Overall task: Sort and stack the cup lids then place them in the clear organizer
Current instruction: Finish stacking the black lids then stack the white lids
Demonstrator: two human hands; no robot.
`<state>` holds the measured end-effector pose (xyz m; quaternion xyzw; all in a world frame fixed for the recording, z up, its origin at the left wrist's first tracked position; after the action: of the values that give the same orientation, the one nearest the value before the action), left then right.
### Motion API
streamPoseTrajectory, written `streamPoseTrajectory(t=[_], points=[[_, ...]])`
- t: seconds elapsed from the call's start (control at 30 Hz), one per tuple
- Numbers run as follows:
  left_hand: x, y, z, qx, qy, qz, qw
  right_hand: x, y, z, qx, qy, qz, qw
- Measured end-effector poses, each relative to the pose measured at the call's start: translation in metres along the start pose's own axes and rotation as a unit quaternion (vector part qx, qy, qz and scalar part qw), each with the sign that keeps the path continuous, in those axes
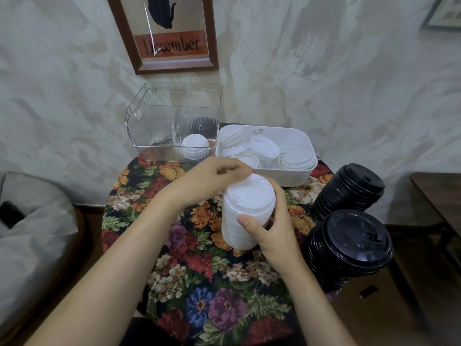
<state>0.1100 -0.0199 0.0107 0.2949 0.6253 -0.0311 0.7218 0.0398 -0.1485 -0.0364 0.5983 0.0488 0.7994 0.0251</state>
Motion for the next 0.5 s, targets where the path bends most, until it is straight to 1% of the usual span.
streamPoseTrajectory(t=[0.07, 0.13, 0.17, 0.23, 0.3, 0.37, 0.4, 0.47, 0.5], points=[[-0.002, 0.018, 0.021, -0.074, -0.021, 0.049, 0.996, -0.002, -0.001, -0.001, 0.0, -0.002, -0.006, 1.0], [-0.001, 0.028, 0.05, -0.127, -0.041, 0.162, 0.978, -0.004, -0.001, -0.001, -0.001, -0.006, -0.007, 1.0], [0.001, 0.027, 0.065, -0.129, -0.045, 0.236, 0.962, -0.004, 0.0, -0.001, -0.002, -0.007, -0.008, 1.0], [0.008, 0.016, 0.095, -0.092, -0.045, 0.372, 0.923, -0.004, 0.0, -0.002, -0.003, -0.008, -0.005, 1.0], [0.016, 0.004, 0.115, -0.054, -0.05, 0.459, 0.885, -0.004, 0.0, -0.002, -0.002, -0.013, -0.003, 1.0], [0.021, -0.006, 0.128, -0.034, -0.066, 0.506, 0.86, -0.004, 0.0, -0.003, -0.004, -0.016, -0.004, 1.0], [0.023, -0.008, 0.133, -0.03, -0.068, 0.516, 0.853, -0.004, 0.001, -0.003, -0.005, -0.017, -0.005, 1.0], [0.021, -0.007, 0.138, -0.038, -0.065, 0.516, 0.853, -0.005, 0.001, -0.003, -0.006, -0.019, -0.006, 1.0], [0.017, -0.005, 0.138, -0.045, -0.065, 0.504, 0.86, -0.005, 0.001, -0.003, -0.006, -0.021, -0.005, 1.0]])
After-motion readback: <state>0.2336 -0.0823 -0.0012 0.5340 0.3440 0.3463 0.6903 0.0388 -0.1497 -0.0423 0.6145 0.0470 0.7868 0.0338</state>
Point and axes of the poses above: each hand's wrist, its own z-axis towards the middle knuckle, its own y-axis out of the back of the hand, x = y × z, the point moved 10 cm from there along z, towards the middle knuckle, and after that the axes turned 2 degrees about -z, right-handed, at the moved point
